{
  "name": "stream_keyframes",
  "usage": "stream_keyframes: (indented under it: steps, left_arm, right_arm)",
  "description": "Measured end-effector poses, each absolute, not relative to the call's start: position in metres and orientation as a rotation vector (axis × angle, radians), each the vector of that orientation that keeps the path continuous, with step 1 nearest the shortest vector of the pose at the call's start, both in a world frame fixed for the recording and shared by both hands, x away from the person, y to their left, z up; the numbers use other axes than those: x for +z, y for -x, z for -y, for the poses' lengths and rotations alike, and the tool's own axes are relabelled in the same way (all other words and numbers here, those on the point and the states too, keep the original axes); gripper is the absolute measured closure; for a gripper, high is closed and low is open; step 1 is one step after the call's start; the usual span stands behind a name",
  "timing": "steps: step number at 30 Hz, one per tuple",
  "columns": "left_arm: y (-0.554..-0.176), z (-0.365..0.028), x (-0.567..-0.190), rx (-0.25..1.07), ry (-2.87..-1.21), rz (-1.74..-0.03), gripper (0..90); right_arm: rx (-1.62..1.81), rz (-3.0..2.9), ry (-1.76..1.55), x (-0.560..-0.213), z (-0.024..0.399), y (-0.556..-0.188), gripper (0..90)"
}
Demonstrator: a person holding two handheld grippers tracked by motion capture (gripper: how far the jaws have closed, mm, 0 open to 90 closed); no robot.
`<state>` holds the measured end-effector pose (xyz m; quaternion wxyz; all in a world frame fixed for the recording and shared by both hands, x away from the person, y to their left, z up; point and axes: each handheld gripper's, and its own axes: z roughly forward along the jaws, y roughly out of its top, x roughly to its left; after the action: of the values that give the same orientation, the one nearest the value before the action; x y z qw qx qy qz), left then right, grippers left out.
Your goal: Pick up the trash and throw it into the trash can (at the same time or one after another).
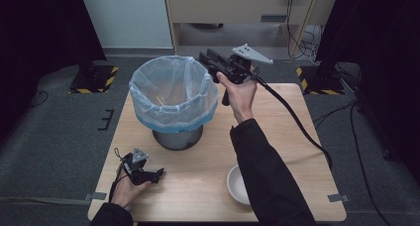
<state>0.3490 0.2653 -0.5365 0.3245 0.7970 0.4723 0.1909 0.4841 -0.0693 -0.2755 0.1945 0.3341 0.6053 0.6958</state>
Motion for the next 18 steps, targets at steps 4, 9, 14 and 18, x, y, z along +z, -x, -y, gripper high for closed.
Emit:
stream_keyframes:
  steps: [4,9,14,18]
  left_arm:
    - [-0.349,-0.265,-0.536,0.5,-2.089,-1.239,0.0]
    - [-0.349,-0.265,-0.536,0.5,-2.091,-1.239,0.0]
    - [-0.349,-0.265,-0.536,0.499,-2.092,-1.238,0.0]
    - [-0.349,-0.265,-0.536,0.5,-2.093,-1.238,0.0]
  right_arm:
    - [1.919,-1.702,-0.951,-0.285,0.095,-0.477,60.9]
    - [1.901,-1.71,-0.967,-0.304,0.126,-0.463,58.7]
    - [1.844,-1.742,-0.991,-0.327,0.154,-0.446,57.0]
    - [1.814,-1.764,-1.018,-0.346,0.174,-0.432,55.4]
